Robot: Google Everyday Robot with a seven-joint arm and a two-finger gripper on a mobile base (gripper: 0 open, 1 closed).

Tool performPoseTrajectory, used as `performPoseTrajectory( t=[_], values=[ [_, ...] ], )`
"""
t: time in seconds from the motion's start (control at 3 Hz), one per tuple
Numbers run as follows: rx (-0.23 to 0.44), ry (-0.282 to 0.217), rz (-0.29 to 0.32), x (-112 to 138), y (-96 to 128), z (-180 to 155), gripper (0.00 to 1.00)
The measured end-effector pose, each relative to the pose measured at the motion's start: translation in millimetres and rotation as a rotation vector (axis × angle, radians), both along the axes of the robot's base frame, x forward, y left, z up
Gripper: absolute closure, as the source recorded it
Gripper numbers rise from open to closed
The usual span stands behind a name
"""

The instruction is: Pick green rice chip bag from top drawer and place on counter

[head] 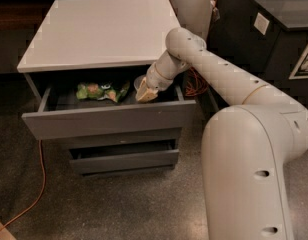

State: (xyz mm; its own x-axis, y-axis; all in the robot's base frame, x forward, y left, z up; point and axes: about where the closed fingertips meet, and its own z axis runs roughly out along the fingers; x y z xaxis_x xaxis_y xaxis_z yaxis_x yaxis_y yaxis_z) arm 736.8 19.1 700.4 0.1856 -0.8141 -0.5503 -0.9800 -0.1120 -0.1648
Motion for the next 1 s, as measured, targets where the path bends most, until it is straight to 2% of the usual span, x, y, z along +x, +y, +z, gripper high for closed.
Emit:
performPoseTrajectory(
  t=[0.67, 1.0],
  values=[
    [-0.034, 0.01, -0.008, 1, 6, -18, 1.0],
    [-0.045, 0.02, -0.012, -12, 12, -24, 1.0]
  ],
)
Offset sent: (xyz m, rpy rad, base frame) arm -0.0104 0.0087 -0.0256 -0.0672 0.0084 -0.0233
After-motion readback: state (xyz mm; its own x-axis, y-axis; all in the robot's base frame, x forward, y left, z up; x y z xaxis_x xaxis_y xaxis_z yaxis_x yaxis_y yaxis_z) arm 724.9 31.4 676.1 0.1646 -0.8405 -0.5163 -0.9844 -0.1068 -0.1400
